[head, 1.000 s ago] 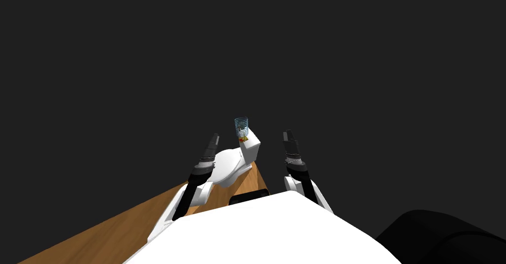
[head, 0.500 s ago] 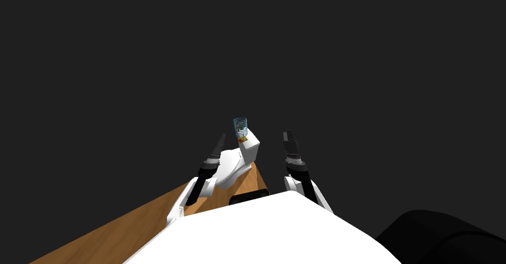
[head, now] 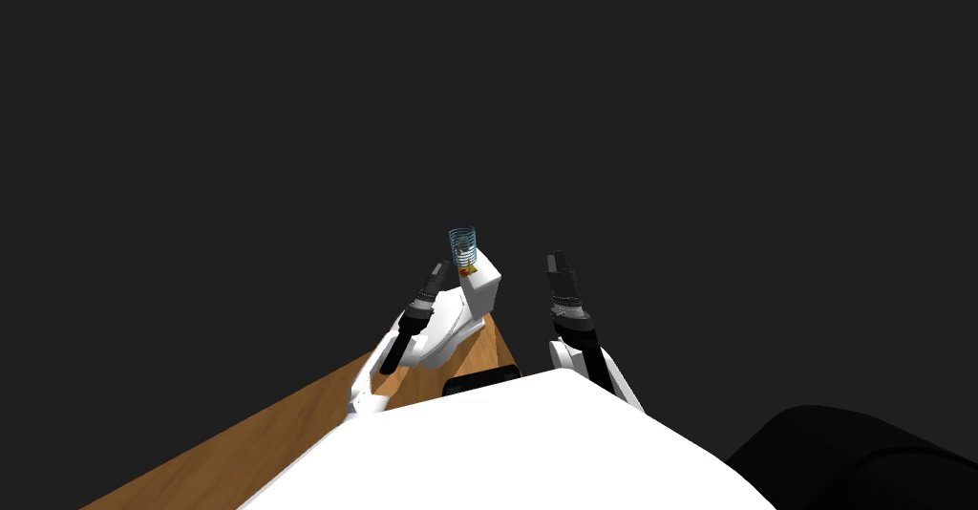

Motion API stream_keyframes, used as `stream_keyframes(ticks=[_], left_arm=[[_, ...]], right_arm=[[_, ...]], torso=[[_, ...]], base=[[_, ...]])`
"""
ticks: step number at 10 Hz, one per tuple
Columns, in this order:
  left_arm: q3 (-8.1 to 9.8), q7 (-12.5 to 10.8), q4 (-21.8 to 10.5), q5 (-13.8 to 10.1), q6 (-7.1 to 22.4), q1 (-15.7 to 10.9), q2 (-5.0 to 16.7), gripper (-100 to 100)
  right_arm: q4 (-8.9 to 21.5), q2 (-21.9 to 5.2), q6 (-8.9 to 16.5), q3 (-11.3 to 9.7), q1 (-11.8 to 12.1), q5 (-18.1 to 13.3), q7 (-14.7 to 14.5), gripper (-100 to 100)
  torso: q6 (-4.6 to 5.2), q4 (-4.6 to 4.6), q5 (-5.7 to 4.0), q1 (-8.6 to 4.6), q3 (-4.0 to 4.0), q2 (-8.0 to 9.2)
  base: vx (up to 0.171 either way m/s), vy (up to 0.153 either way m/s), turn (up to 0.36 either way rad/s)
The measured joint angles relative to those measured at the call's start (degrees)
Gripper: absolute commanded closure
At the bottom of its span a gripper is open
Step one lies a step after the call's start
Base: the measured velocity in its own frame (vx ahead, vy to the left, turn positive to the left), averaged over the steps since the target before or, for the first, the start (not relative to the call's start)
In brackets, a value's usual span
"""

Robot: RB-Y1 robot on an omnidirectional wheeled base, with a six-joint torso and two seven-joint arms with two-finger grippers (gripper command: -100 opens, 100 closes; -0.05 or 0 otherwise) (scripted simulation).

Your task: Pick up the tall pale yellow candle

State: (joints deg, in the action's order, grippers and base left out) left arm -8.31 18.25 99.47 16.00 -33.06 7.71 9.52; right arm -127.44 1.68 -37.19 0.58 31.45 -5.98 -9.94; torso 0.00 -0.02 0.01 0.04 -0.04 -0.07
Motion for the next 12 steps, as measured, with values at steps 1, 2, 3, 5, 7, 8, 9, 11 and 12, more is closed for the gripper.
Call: stream_keyframes(ticks=[1,2,3,5,7,8,9,11,12], left_arm=[[-0.32,0.62,-1.22,0.48,0.28,-0.84,-0.03,-100],[-0.45,1.12,-2.81,0.98,0.39,-2.17,0.38,-100],[-0.58,1.57,-4.20,1.29,0.18,-2.76,0.42,-100],[-1.00,2.63,-6.77,2.16,-0.02,-4.29,0.79,-100],[-1.53,3.87,-9.54,3.16,-0.08,-6.28,0.83,-100],[-1.79,4.59,-11.32,3.74,-0.27,-7.44,0.94,-100],[-1.89,5.08,-12.60,4.03,-0.56,-7.99,1.08,-100],[-2.65,6.93,-16.71,5.51,-0.82,-10.84,1.23,-100],[-2.83,7.36,-17.85,5.86,-0.73,-11.54,1.60,-100]], right_arm=[[0.00,0.00,0.00,0.00,0.00,0.00,0.00,0],[0.00,0.00,0.00,0.00,0.00,0.00,0.00,0],[0.00,0.00,0.00,0.00,0.00,0.00,0.00,0],[0.00,0.00,0.00,0.00,0.00,0.00,0.00,0],[0.00,0.00,0.00,0.00,0.00,0.00,0.00,0],[0.00,0.00,0.00,0.00,0.00,0.00,0.00,0],[0.00,0.00,0.00,0.00,0.00,0.00,0.00,0],[0.00,0.00,0.00,0.00,0.00,0.00,0.00,0],[0.00,0.00,0.00,0.00,0.00,0.00,0.00,0]], torso=[[-0.02,0.00,0.00,-0.01,0.00,0.01],[-0.01,0.00,0.00,-0.01,0.00,0.00],[-0.02,0.00,0.00,-0.01,0.01,0.02],[-0.03,0.00,0.00,-0.01,0.02,0.03],[-0.03,0.00,0.00,-0.02,0.02,0.03],[-0.01,0.00,0.00,-0.02,0.01,0.02],[-0.03,0.00,0.00,-0.01,0.01,0.03],[-0.02,0.00,0.00,0.00,0.00,0.01],[-0.04,0.00,0.00,0.00,0.01,0.02]], base=[[0.011,0.009,-0.035],[0.008,0.009,-0.028],[0.009,0.011,-0.047],[0.007,0.010,-0.039],[0.009,0.009,-0.036],[0.009,0.010,-0.027],[0.007,0.013,-0.049],[0.011,0.016,-0.054],[0.009,0.010,-0.039]])
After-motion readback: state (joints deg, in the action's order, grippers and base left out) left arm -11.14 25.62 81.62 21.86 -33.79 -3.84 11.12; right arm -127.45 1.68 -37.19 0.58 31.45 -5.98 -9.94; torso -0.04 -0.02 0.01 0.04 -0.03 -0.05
